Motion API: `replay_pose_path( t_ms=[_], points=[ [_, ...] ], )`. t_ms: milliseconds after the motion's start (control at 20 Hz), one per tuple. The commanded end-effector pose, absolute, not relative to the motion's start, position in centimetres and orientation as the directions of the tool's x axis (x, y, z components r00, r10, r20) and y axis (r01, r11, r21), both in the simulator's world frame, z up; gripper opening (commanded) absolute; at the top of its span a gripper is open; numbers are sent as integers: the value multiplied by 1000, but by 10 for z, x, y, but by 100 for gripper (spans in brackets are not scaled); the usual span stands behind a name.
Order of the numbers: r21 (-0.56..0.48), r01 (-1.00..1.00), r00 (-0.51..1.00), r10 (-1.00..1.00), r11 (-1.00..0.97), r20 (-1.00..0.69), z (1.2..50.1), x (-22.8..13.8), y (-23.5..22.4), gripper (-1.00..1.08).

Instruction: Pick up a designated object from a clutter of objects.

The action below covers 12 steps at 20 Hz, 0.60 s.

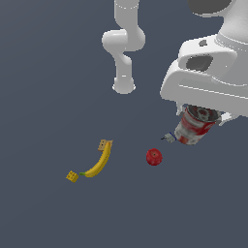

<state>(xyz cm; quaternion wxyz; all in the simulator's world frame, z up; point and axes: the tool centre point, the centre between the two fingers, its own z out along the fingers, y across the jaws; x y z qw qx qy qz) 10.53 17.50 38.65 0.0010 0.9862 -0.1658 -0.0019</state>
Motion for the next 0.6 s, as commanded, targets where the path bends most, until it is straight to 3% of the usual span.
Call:
replay_pose_path(
  t_ms=[0, 550],
  points=[
    [0, -327, 945, -327, -945, 0, 397, 112, 182, -100],
    [0, -327, 945, -327, -945, 0, 423, 133, 204, -100]
  ],
)
